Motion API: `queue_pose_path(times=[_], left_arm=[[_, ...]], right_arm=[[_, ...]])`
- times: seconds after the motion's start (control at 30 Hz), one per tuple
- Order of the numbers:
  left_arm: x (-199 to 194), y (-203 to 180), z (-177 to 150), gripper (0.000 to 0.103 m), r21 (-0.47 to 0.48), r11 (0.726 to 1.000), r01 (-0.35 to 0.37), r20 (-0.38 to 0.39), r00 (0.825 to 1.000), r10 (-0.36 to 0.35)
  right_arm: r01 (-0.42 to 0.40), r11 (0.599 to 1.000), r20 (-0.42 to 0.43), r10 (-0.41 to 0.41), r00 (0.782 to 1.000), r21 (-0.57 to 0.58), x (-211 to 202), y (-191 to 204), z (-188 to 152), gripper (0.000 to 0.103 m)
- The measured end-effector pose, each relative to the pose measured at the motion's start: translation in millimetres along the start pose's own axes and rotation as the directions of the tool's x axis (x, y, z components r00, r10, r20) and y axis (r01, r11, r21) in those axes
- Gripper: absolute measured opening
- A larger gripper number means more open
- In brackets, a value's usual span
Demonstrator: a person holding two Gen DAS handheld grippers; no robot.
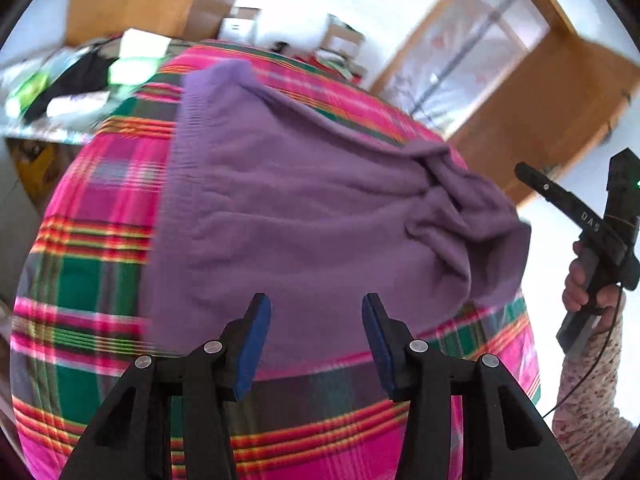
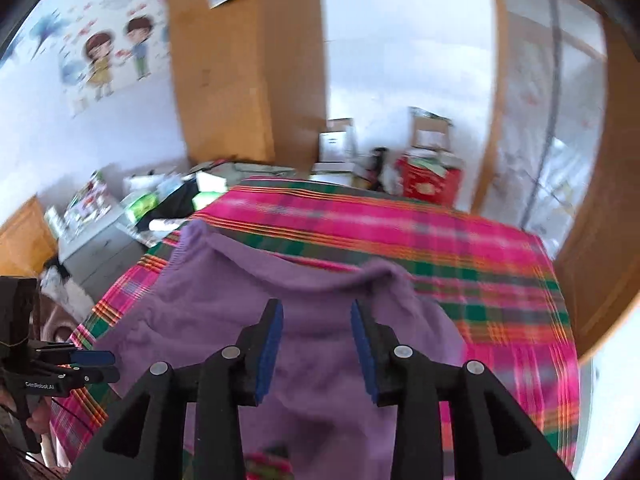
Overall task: Fold clothes
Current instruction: 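Lower the purple garment onto the bed and regrasp it with both grippers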
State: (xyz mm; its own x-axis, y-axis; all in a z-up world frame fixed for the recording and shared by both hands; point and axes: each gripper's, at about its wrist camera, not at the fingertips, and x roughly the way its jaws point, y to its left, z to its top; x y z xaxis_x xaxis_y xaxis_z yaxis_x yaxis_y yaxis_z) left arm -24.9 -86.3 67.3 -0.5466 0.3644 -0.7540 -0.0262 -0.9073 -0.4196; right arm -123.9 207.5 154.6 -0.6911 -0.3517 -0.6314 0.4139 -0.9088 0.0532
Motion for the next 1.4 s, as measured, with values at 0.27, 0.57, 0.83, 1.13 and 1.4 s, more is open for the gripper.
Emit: queue_pose_path(times=[0.27,0.57,0.83,1.13,1.4], left_arm=[[19.3,-47.6,7.2,0.05,0.088,0.993,0.076,-0.048,0.996,-0.072],[53.8,-102.0,38.9,0.05,0.121,0.983,0.139,-0.069,0.989,-0.131],[71.0,-155.3,49.5,0.05,0.413,0.91,0.022,0.011,1.0,-0.029],[84.0,-192.7,46.6,0.05,0.657,0.752,-0.045,0.074,0.997,-0.004],[92.9,-194.1,49.6,0.05,0.678,0.735,0.016,0.021,0.999,-0.04]], right_arm=[[0.017,0.972,-0.04,-0.007,0.999,0.236,-20.2,-72.0,-79.8,0.041],[-0.097,0.954,-0.019,0.107,0.994,0.284,-13.5,-73.2,-96.7,0.041],[-0.201,0.929,0.007,0.209,0.978,0.311,-8.1,-71.0,-108.1,0.041],[-0.241,0.925,-0.01,0.255,0.967,0.293,-2.2,-67.6,-114.2,0.041],[-0.24,0.918,-0.023,0.261,0.965,0.315,2.4,-72.9,-116.2,0.041]])
